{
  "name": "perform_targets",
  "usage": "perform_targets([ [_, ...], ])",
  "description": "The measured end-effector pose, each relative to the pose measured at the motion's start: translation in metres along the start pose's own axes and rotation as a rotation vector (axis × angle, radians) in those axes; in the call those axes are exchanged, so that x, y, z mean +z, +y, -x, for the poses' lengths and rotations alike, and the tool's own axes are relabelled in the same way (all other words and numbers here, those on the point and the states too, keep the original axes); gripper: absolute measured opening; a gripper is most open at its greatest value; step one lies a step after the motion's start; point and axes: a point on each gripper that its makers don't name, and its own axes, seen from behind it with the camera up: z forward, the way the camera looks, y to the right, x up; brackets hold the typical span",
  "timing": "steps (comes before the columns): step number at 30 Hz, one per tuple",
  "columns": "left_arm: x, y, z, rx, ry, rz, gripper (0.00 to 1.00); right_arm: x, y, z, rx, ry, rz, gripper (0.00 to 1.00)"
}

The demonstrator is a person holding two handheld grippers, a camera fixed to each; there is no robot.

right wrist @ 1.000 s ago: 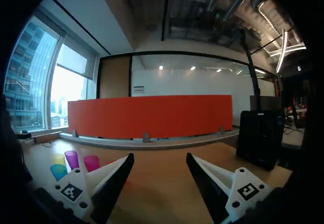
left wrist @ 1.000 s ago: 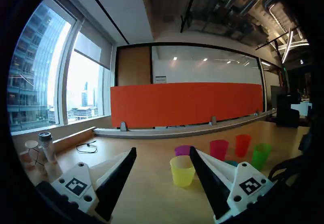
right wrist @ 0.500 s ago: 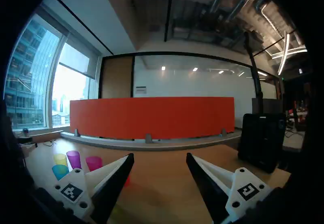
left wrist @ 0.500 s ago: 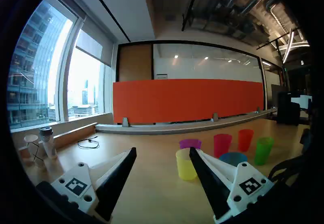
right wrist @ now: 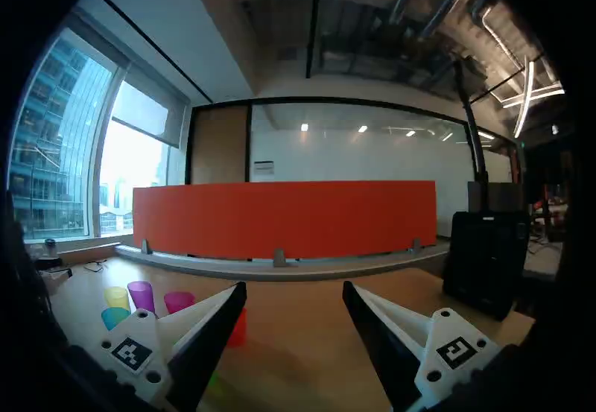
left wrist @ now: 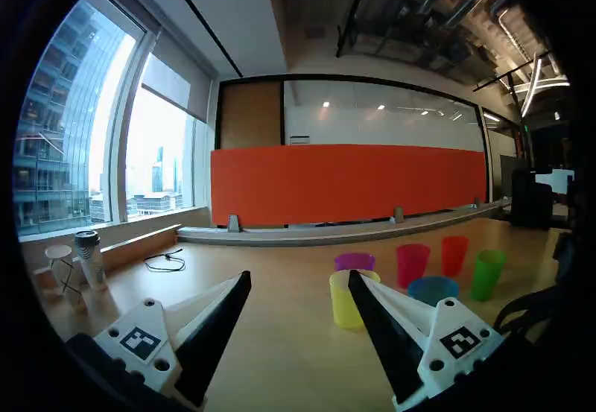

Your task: Pour water

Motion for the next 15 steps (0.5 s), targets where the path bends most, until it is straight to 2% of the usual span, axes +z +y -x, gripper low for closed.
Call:
perform_targets([
  [15,0.0035,-0.0039,0.0066,-0.023,-0.021,0.003,0.97,-0.0026,-0.0029,-0.0036,-0.011,0.003,0.001,1.00],
])
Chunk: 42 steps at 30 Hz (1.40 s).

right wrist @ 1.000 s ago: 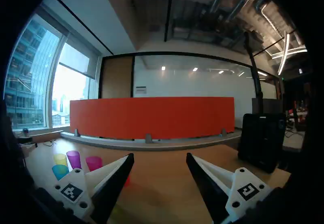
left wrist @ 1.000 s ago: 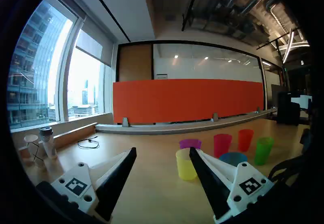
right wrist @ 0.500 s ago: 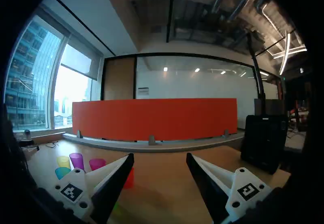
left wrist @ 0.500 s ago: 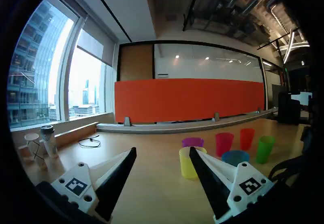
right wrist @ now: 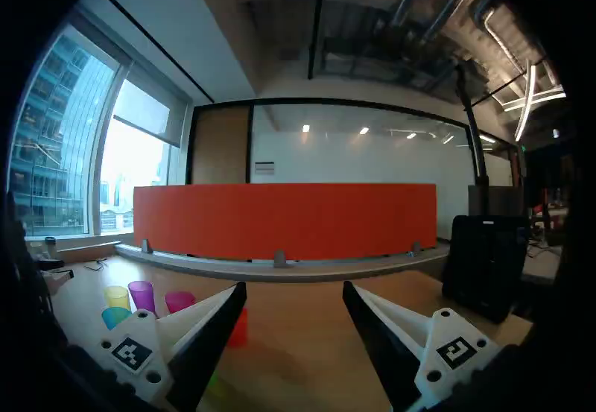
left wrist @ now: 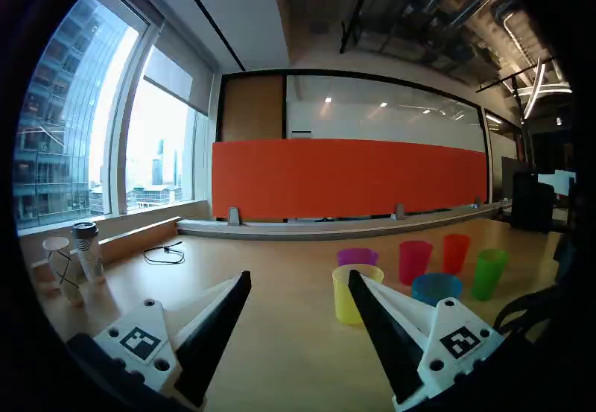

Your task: Pour water

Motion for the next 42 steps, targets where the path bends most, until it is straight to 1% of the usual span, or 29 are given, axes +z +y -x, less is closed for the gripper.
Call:
perform_targets([
  [14,0.001,0.001,0.000,0.001,-0.002,0.005,0.97,-0.005,0.006,-0.001,-0.003,0.011,0.010,1.00],
  [23,0.001,0.001,0.000,0.001,-0.002,0.005,0.97,-0.009,0.007,0.000,-0.011,0.026,-0.010,1.00],
  [27,0.001,0.001,0.000,0.001,-0.002,0.005,0.97,-0.008,0.010,0.003,-0.016,0.031,-0.014,1.00],
  [36,0.001,0.001,0.000,0.001,-0.002,0.005,0.97,-0.006,0.015,0.005,0.023,0.049,-0.014,1.00],
  [42,0.001,0.002,0.000,0.001,-0.002,0.005,0.97,-0.001,0.015,0.012,0.010,0.049,-0.005,1.00],
])
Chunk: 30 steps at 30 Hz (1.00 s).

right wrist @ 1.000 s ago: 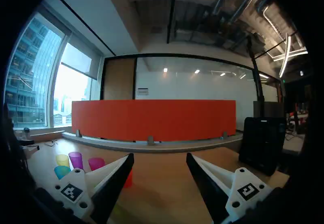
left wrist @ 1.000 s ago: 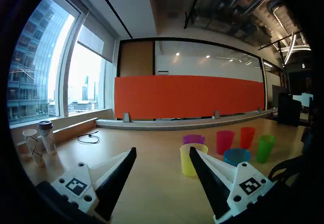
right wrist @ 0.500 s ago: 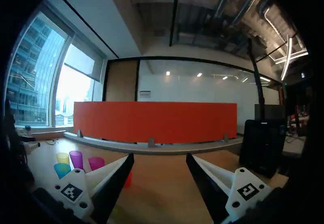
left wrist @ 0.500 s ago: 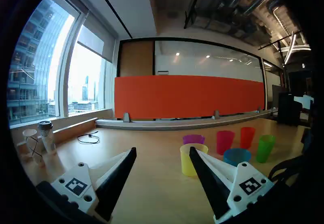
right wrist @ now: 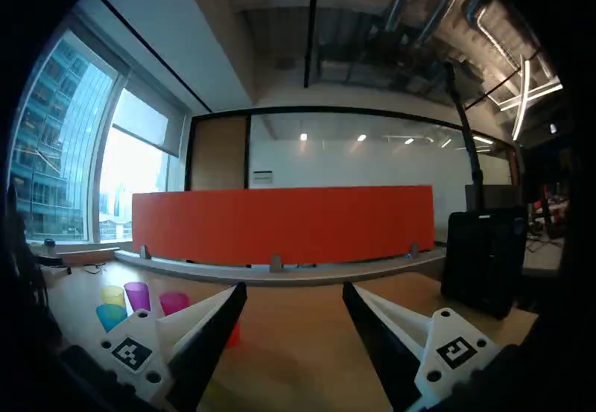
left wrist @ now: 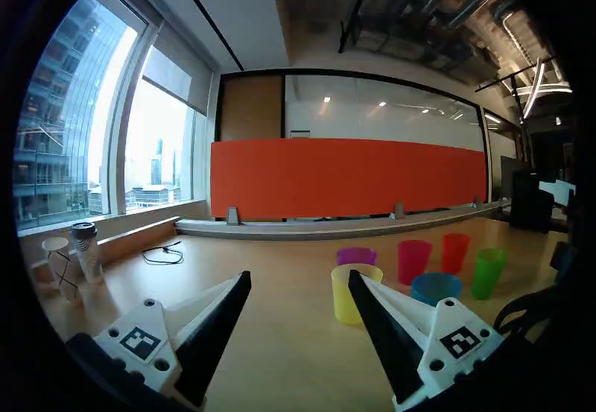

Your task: Pour water

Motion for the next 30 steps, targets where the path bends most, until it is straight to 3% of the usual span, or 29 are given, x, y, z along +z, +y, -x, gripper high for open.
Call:
perform_targets([
  [6,0.000,0.000,0.000,0.000,0.000,0.000,0.97,0.003,-0.007,0.010,-0.026,0.002,-0.015,1.00],
  [30,0.000,0.000,0.000,0.000,0.000,0.000,0.97,0.006,0.006,0.053,0.009,-0.069,0.012,1.00],
])
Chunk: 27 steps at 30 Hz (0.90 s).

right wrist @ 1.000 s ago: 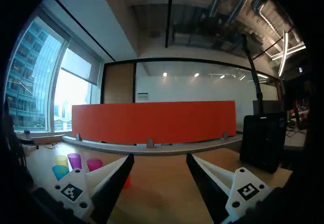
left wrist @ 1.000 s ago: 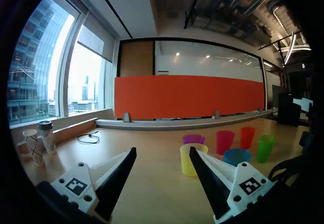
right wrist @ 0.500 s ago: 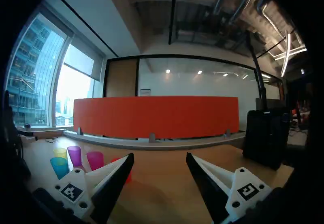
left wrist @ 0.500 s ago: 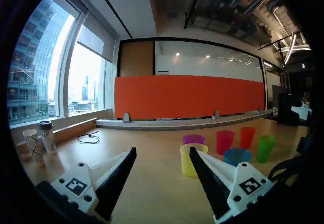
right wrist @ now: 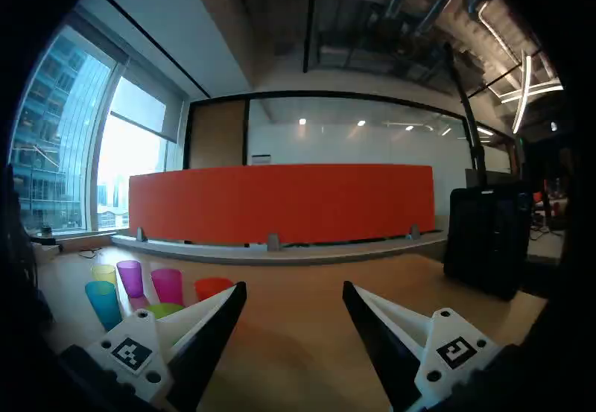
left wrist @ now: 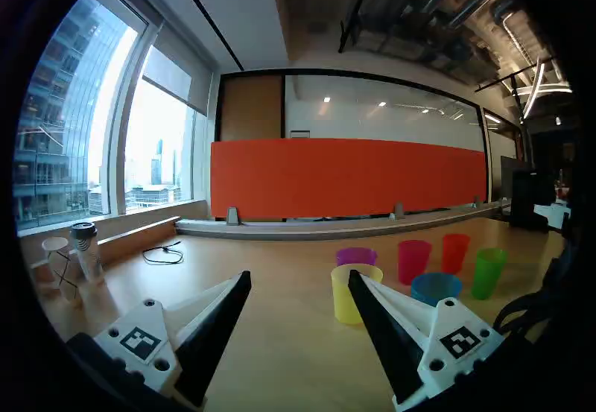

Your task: Pour water

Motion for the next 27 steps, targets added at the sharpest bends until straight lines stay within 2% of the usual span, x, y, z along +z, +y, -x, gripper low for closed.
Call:
perform_targets([
  [14,0.000,0.000,0.000,0.000,0.000,0.000,0.97,0.003,0.003,0.015,-0.006,-0.029,0.009,1.00],
  [27,0.000,0.000,0.000,0.000,0.000,0.000,0.97,0.003,0.007,0.017,-0.022,-0.049,0.015,1.00],
])
